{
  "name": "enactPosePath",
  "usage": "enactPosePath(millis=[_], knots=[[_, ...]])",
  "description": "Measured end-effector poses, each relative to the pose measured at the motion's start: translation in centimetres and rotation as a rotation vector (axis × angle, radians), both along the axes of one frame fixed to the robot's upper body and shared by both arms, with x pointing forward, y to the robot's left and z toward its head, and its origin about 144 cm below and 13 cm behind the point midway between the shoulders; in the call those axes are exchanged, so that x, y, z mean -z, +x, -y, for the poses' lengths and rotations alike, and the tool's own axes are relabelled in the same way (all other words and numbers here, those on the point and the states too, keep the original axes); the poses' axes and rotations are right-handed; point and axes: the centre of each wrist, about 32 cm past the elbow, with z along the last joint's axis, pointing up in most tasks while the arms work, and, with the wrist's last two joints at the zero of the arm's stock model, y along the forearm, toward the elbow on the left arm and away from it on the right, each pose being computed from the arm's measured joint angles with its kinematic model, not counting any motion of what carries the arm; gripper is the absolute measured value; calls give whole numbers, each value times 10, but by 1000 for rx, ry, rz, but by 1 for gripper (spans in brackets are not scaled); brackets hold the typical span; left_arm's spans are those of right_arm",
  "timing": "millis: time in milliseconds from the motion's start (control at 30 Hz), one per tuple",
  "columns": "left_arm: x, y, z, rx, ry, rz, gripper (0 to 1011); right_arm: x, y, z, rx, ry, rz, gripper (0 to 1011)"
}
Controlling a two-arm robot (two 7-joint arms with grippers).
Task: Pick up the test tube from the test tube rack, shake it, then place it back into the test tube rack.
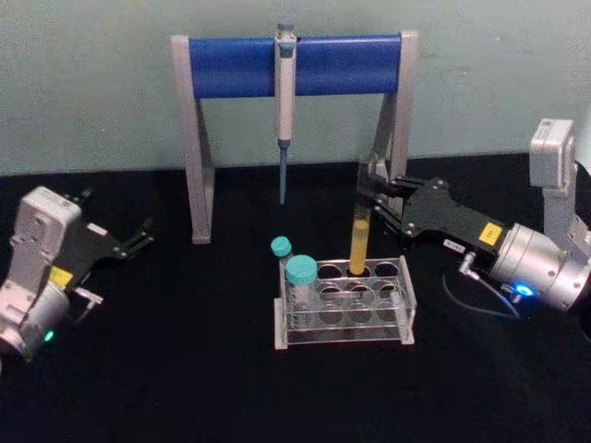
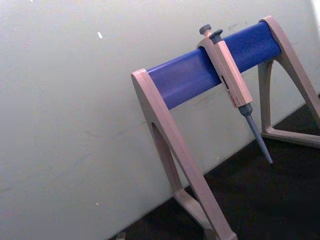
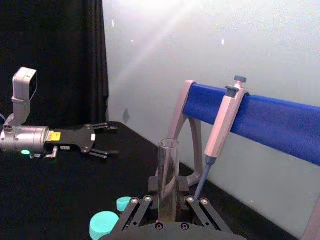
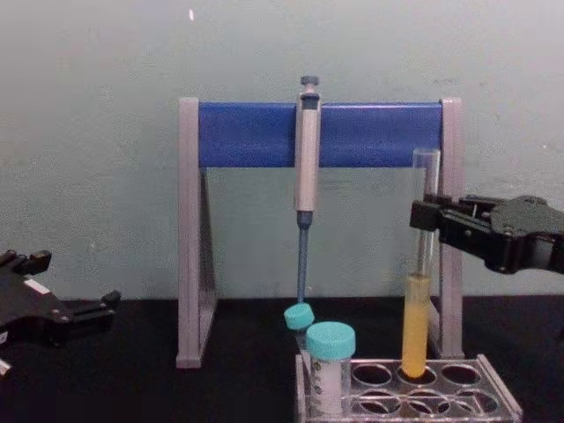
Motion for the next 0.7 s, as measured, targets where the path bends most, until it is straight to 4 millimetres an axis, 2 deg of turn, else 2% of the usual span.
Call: enactPosePath(millis=[700], knots=[[0, 0, 0, 0, 0, 0, 1001, 13, 3, -2, 3, -49, -52, 226]])
